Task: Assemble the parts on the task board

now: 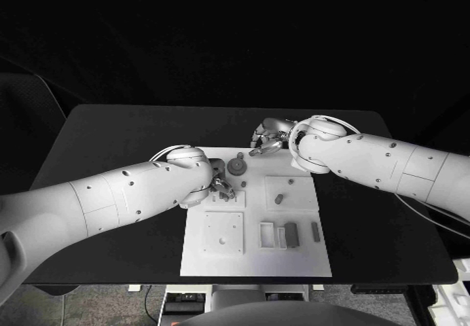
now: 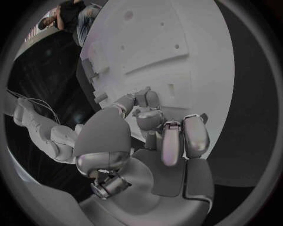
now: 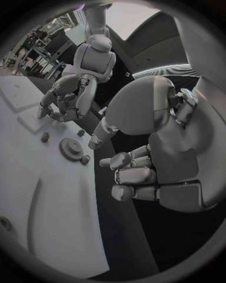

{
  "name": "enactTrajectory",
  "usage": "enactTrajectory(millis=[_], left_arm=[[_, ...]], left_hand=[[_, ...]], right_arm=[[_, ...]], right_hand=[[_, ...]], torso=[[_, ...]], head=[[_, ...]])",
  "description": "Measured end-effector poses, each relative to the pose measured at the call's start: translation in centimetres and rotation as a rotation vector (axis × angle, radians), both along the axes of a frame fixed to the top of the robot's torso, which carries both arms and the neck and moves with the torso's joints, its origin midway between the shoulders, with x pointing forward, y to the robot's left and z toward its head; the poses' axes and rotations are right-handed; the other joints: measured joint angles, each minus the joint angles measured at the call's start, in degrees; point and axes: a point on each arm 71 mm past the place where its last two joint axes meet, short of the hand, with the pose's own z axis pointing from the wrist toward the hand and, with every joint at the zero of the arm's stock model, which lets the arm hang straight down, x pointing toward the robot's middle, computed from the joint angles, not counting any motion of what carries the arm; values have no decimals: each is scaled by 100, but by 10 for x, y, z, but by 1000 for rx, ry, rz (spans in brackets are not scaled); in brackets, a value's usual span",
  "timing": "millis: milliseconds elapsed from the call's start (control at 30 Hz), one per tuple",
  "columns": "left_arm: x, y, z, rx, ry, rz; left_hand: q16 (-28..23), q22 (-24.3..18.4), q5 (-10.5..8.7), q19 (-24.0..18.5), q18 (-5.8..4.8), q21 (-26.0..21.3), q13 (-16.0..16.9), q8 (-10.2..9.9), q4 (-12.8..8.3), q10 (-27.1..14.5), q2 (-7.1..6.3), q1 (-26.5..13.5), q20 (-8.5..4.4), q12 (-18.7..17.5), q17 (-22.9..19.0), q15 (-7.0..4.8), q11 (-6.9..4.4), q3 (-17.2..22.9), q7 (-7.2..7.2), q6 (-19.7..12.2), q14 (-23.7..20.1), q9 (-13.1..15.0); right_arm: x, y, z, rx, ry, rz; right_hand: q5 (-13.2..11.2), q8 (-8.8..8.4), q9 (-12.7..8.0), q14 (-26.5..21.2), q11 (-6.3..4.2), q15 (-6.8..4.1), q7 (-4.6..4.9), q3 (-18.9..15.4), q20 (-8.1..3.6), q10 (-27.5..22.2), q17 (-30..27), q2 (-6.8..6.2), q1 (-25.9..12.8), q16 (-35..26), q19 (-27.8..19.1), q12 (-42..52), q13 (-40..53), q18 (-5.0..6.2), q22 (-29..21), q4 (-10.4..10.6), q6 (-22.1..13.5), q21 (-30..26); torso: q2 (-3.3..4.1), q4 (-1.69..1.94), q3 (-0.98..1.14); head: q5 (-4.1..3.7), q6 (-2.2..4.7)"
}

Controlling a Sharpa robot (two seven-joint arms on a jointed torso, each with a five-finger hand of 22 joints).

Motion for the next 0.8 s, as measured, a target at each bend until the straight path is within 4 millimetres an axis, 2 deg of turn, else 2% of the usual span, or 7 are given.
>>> enactTrajectory(millis=[800], left_arm=[[0,2,0,-5,21,11]], left_hand=[[0,-2,9,-9,0,0,0,-2,-1,0,15,-15,10,23,-1,10,0,1,0,0,-7,3]], right_arm=[[0,0,0,0,0,-1]], right_hand=[[0,0,1,19,-13,20,-13,0,0,13,-4,24,-24,0,0,0,1,0,1,0,13,0]], torso=[[1,0,0]], head=[[4,3]])
